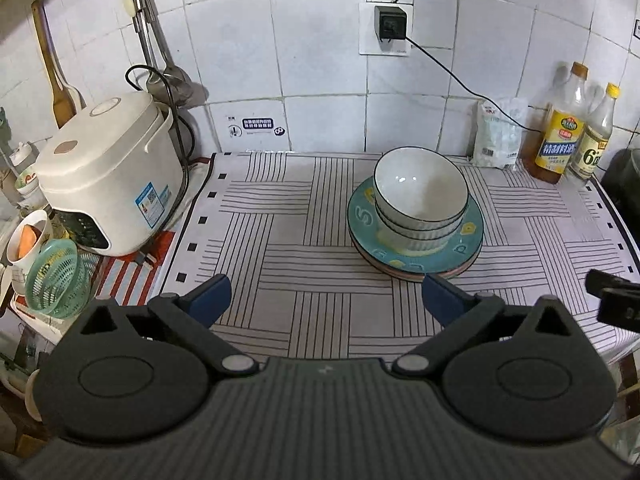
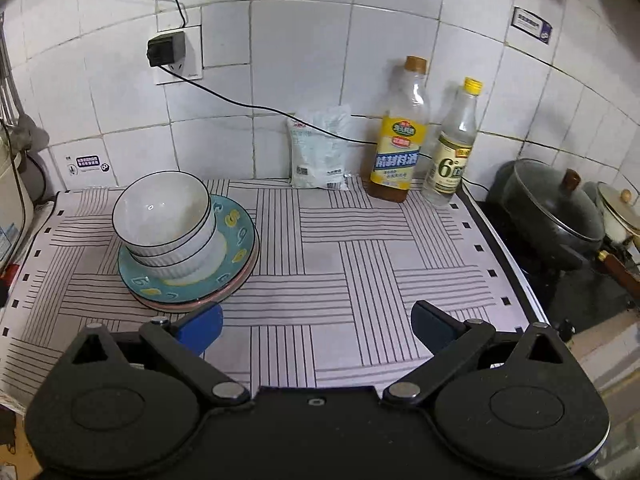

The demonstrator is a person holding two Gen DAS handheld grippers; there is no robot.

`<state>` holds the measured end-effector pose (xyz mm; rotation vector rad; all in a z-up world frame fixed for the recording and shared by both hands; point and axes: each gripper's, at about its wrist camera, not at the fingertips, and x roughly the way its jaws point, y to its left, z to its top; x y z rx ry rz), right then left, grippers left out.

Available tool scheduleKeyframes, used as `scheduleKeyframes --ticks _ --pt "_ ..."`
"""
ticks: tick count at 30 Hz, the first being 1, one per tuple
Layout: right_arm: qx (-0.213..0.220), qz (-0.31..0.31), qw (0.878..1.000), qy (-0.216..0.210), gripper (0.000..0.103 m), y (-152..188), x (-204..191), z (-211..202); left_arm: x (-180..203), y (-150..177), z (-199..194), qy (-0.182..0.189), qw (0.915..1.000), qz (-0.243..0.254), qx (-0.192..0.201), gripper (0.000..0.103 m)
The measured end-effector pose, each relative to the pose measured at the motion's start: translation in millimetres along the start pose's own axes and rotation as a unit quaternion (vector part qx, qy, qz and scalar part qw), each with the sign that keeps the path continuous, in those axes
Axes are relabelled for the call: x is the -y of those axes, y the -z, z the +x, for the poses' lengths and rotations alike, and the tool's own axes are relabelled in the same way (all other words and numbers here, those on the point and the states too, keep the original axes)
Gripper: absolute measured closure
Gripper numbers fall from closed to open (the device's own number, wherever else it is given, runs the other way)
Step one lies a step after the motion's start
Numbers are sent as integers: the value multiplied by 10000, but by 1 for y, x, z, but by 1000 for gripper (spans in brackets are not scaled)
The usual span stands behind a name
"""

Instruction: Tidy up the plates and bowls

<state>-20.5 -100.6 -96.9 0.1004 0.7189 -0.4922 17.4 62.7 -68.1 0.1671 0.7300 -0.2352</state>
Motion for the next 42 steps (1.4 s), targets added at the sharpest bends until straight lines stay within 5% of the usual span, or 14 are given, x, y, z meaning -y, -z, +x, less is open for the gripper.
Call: scheduleKeyframes --ticks 13,42 --pt "-273 -91 9994 182 1 7 -7 -24 2 2 3 -270 9993 146 -225 0" --pt "-144 -273 9994 167 1 10 -21 -38 7 8 -7 94 9991 418 -42 0"
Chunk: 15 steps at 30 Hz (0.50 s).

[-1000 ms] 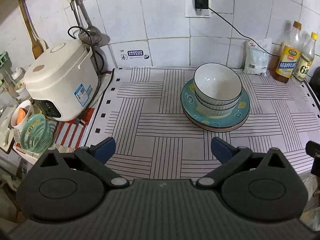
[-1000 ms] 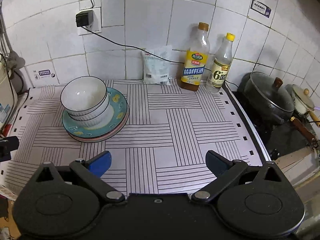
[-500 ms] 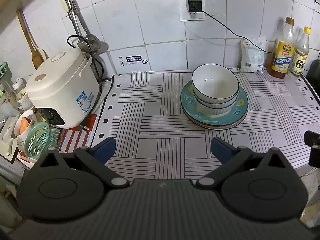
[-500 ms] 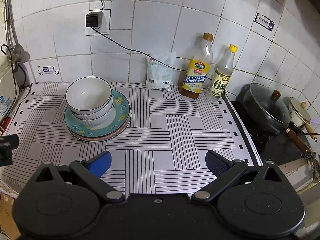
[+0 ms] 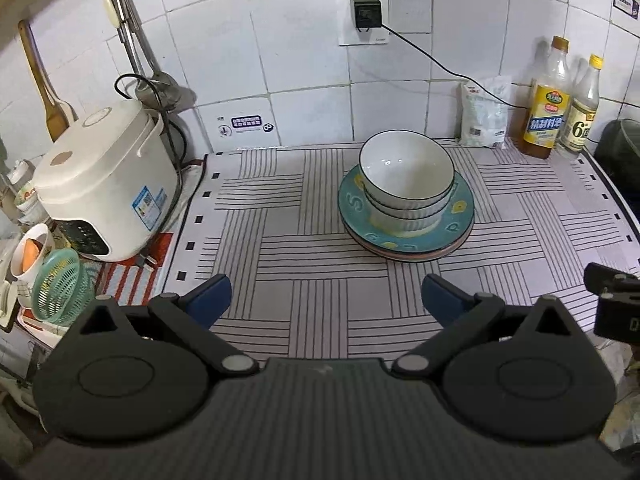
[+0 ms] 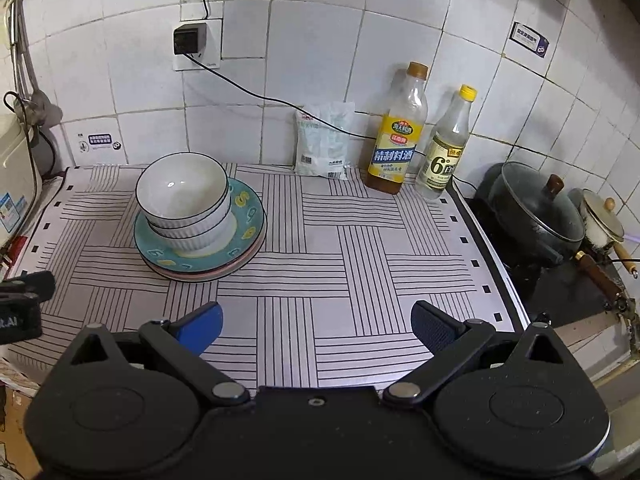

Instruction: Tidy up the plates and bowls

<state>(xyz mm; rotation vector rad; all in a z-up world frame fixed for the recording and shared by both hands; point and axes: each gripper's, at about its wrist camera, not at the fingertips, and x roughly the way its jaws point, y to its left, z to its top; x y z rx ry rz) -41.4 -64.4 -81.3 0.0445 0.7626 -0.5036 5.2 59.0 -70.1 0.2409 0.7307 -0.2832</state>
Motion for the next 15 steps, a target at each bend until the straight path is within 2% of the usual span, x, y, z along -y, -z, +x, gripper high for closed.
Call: scheduleKeyframes --ticks 15 --pt "228 -5 9995 -237 1 -1 0 1 -2 -3 5 -90 9999 12 60 0"
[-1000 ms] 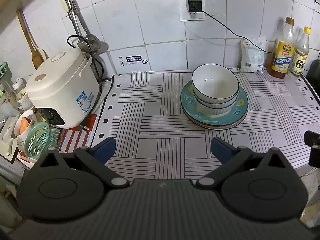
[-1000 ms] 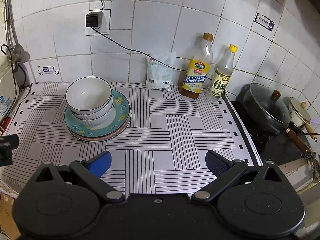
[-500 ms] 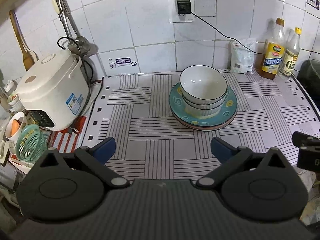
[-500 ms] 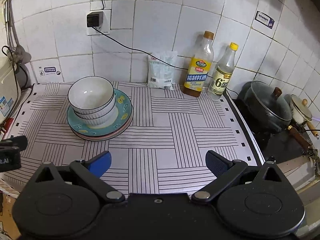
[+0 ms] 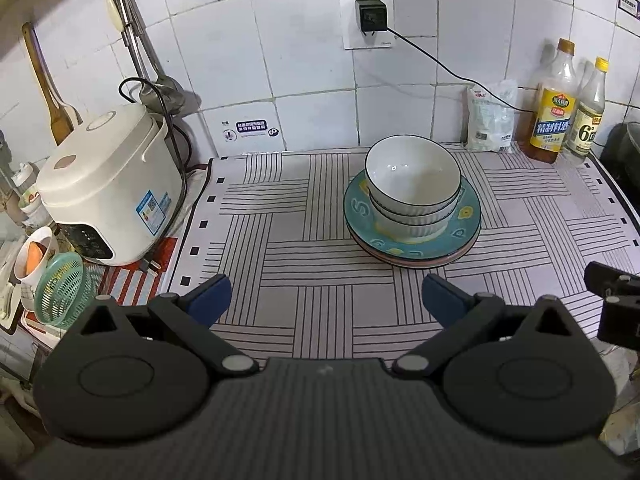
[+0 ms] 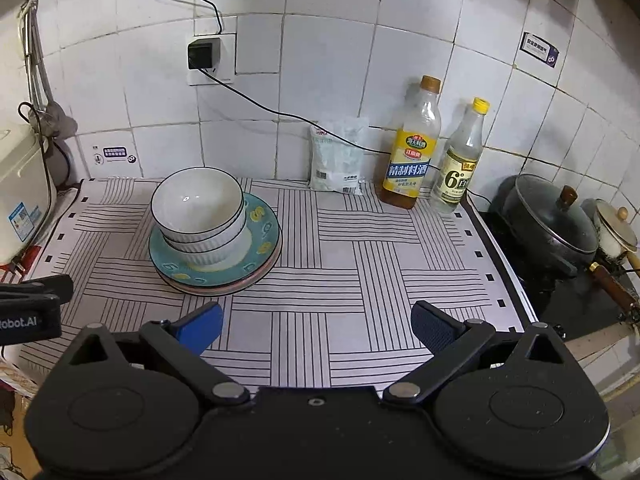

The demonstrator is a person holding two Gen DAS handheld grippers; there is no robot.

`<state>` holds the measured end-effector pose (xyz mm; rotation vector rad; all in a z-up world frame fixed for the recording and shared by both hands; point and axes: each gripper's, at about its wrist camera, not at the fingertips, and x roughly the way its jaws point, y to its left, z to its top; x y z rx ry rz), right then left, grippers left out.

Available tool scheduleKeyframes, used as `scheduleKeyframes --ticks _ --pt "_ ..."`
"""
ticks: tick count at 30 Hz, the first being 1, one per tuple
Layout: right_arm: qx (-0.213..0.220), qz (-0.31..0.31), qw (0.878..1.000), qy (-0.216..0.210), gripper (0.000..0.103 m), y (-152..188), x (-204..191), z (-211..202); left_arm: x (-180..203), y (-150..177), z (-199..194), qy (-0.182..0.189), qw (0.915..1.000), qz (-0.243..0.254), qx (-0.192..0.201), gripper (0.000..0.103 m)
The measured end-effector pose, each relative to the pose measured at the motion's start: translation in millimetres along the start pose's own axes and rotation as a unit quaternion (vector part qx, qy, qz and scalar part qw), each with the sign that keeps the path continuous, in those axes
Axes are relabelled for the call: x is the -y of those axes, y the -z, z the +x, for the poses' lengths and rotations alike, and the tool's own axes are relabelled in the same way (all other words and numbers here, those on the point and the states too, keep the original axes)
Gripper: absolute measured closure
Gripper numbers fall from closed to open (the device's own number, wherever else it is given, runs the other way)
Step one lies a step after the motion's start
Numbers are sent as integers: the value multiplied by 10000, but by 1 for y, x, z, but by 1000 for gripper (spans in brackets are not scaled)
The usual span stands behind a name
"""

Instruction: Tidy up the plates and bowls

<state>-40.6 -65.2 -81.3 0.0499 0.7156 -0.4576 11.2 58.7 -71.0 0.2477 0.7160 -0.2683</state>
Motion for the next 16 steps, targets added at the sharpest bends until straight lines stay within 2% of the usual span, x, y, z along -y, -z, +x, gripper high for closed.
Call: scheduleKeyframes --ticks 16 --pt "-101 373 9992 -49 1 1 14 12 1 -2 3 -149 9998 45 124 0"
